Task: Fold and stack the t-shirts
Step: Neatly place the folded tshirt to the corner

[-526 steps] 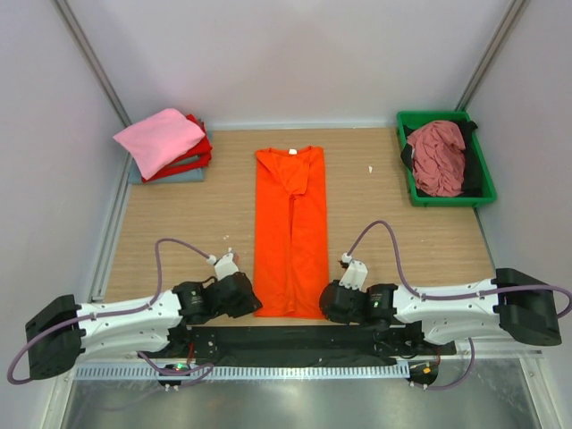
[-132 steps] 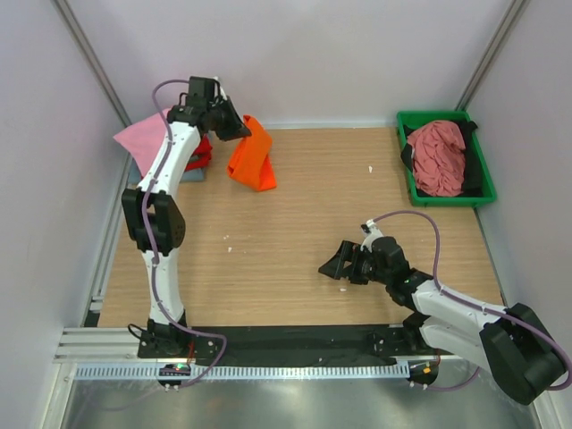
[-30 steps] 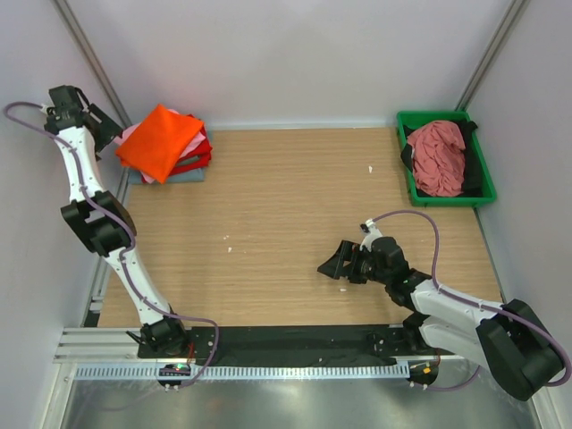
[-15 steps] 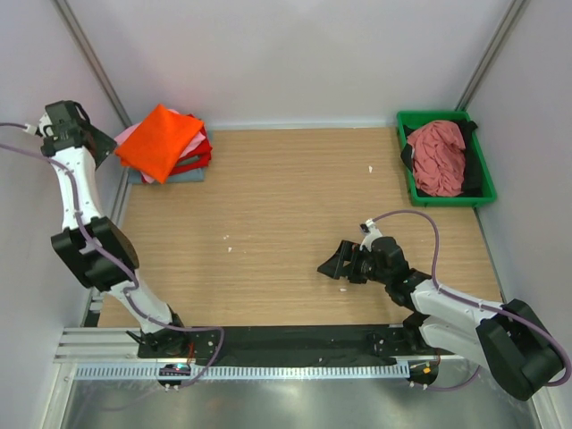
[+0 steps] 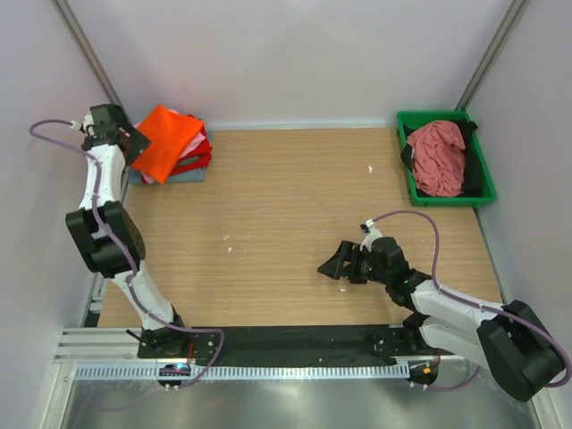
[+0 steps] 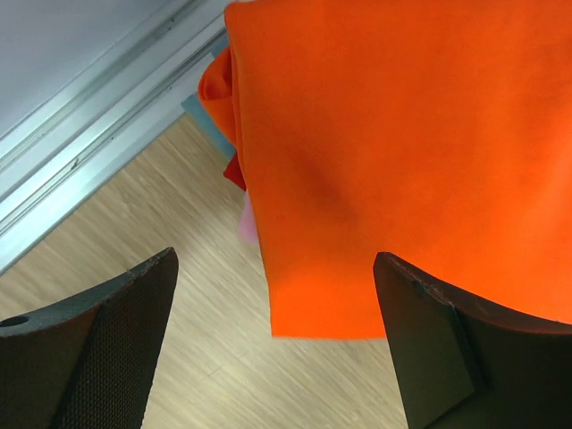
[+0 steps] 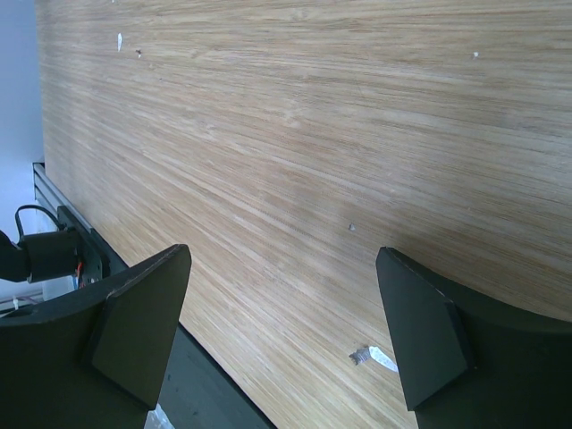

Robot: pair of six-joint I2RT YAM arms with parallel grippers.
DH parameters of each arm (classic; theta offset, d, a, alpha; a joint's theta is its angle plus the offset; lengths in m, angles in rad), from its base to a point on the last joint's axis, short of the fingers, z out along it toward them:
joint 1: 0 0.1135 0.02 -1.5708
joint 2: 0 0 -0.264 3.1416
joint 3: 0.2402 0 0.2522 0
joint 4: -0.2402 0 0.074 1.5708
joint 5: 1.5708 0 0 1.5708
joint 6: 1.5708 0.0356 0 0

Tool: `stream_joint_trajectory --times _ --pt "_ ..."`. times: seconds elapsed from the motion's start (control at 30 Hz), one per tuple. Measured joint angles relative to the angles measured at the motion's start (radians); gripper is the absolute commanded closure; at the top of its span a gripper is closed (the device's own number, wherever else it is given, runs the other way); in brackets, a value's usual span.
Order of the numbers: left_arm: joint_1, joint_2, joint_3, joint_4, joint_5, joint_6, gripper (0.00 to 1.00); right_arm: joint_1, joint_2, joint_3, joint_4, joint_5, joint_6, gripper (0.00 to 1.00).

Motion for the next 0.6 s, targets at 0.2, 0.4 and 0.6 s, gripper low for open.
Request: stream_joint_trajectory --times 0.2,0.4,0.6 --pt "-0.001 0.153 0.049 0.008 0.003 -0.006 0.06 0.000 -0.003 0.000 -0.006 0.002 0.000 0.09" --pt "0.021 0.161 0.061 0.060 0.002 -0.034 0.06 0.000 0.006 0.000 0.006 -0.001 0.000 0.09" --pt "0.053 0.161 0.034 0.153 -0.019 -0.069 0.09 0.000 0.026 0.006 0.018 -0.007 -0.002 0.09"
